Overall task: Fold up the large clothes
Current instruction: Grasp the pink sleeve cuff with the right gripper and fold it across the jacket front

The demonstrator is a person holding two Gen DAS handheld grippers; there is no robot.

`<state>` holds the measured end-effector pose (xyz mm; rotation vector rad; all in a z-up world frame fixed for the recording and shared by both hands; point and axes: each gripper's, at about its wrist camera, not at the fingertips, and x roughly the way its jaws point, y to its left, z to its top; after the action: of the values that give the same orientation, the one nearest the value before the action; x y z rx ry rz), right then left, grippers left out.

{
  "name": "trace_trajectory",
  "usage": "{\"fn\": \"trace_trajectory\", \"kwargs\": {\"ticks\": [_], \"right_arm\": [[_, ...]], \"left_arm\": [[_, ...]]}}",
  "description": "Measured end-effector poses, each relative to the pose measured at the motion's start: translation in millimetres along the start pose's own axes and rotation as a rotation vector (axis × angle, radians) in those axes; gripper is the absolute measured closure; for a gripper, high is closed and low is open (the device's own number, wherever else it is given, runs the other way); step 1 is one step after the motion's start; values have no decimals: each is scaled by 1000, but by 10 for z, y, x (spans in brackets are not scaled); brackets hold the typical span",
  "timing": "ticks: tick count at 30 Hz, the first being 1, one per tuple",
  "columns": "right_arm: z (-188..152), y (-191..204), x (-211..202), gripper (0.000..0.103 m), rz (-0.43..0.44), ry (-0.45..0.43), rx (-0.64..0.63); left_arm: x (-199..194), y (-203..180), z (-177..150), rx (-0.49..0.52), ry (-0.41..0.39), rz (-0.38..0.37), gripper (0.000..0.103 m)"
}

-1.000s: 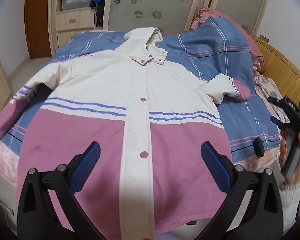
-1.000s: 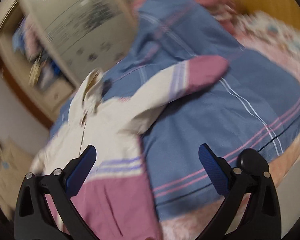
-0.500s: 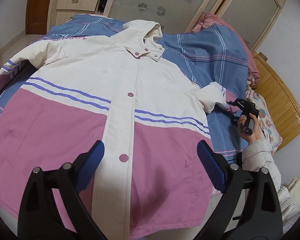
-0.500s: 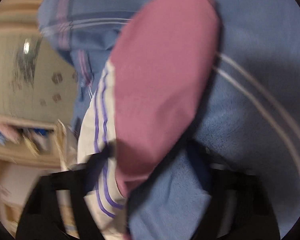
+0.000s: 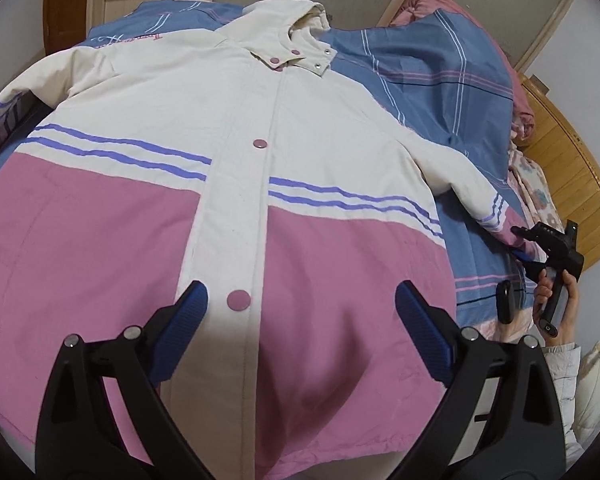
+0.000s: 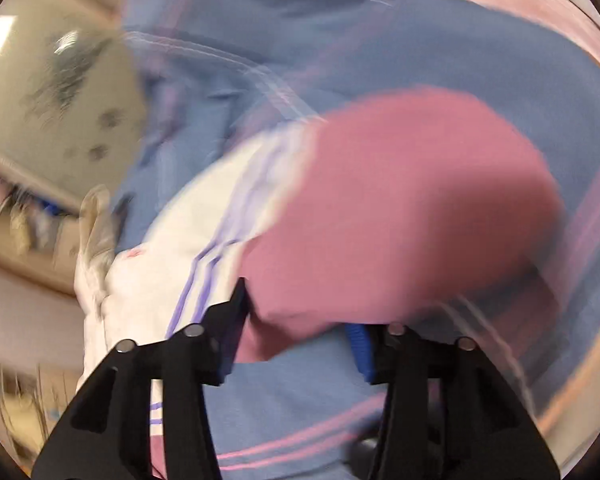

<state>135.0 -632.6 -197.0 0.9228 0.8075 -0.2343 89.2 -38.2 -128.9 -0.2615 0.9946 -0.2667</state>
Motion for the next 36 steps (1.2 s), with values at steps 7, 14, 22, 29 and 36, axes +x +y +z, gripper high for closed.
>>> {"fn": "trace_trajectory", "kwargs": {"ticks": [7,14,22,29,36], "right_arm": [[-526,874,-567,51,-86,-384,-304],[-896,1904,860,51,-194,36,-657],[-920,1530,449,37,-55,9,-622],[-451,738,388,28,-176,83,-413],[-404,373,-352,21,-23,-13,-253]], "left_arm": [[-49,23,-8,12,-20,60,6],[-150,33,-48,21,-34,74,5],[-164,333,-39,-30,-50,134,3],[268,595,-118,-71,68,214,3],[-210,707,190,18,-97,315,3]]}}
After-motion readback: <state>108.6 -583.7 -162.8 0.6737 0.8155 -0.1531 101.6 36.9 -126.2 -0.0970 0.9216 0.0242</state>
